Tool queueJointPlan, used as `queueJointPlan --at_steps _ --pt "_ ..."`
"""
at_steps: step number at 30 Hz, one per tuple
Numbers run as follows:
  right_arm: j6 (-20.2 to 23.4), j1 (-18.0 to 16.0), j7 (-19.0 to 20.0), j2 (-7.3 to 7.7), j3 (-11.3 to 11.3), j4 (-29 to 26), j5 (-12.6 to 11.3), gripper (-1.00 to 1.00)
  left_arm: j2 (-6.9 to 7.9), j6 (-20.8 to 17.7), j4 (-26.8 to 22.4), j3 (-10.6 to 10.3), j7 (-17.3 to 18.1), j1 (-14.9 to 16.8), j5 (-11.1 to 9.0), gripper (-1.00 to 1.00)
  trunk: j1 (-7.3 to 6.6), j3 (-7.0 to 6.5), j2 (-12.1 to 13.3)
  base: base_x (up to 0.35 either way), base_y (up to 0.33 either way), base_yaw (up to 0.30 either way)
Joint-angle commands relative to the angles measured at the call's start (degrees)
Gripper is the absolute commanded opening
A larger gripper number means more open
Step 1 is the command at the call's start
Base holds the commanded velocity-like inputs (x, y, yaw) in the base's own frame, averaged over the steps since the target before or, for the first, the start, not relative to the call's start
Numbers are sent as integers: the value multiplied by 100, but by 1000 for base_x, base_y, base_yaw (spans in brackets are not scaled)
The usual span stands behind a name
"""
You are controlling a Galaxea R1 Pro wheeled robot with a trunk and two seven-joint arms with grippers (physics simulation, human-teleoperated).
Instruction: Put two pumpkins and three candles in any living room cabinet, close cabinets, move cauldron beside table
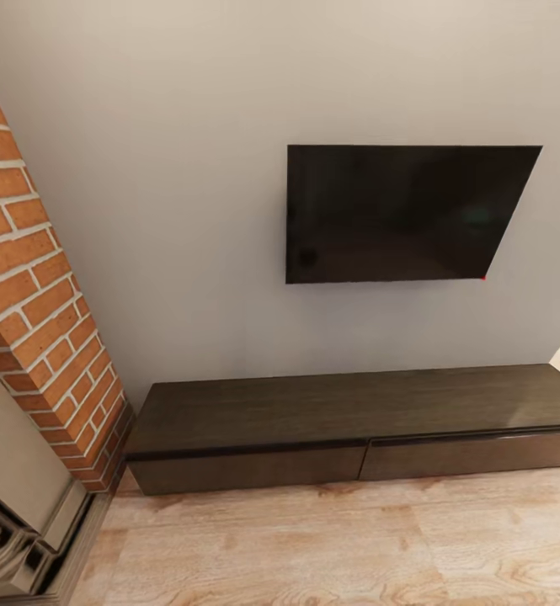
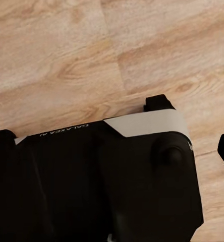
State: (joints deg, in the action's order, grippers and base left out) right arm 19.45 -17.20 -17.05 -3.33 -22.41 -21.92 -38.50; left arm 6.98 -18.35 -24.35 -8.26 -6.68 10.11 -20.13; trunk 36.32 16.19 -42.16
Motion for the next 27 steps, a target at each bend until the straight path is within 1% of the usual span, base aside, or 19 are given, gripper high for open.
queueJointPlan --at_steps 1,4,6,9,17,20,22,27 --pt "-22 -4 -11 3 3 -2 1 100 2 82 -10 -2 0 0 0 100 -23 -19 42 0 0 0" --pt "-212 -3 -17 12 8 -5 7 100 4 351 1 -7 0 0 0 100 -89 -72 162 0 0 0" --pt "-368 -3 -19 14 -7 -5 12 100 0 499 91 -4 1 0 0 100 -132 -108 242 0 0 0" --pt "-466 -1 -27 9 -33 27 46 100 -24 600 194 -8 7 0 -2 100 -198 -162 363 0 0 0" --pt "-461 13 -6 11 -31 47 -7 100 -45 666 246 -33 8 0 0 100 -374 -306 683 0 0 0" --pt "-469 38 12 18 -28 48 -10 100 -47 825 325 -33 8 0 -4 100 -440 -360 804 0 0 0" --pt "-498 52 20 13 -29 53 -13 100 -47 949 465 -29 8 0 -5 100 -484 -396 884 0 0 0" --pt "-568 72 29 10 -35 55 -5 100 -55 1032 618 -26 8 0 16 100 -594 -485 1085 0 0 0"
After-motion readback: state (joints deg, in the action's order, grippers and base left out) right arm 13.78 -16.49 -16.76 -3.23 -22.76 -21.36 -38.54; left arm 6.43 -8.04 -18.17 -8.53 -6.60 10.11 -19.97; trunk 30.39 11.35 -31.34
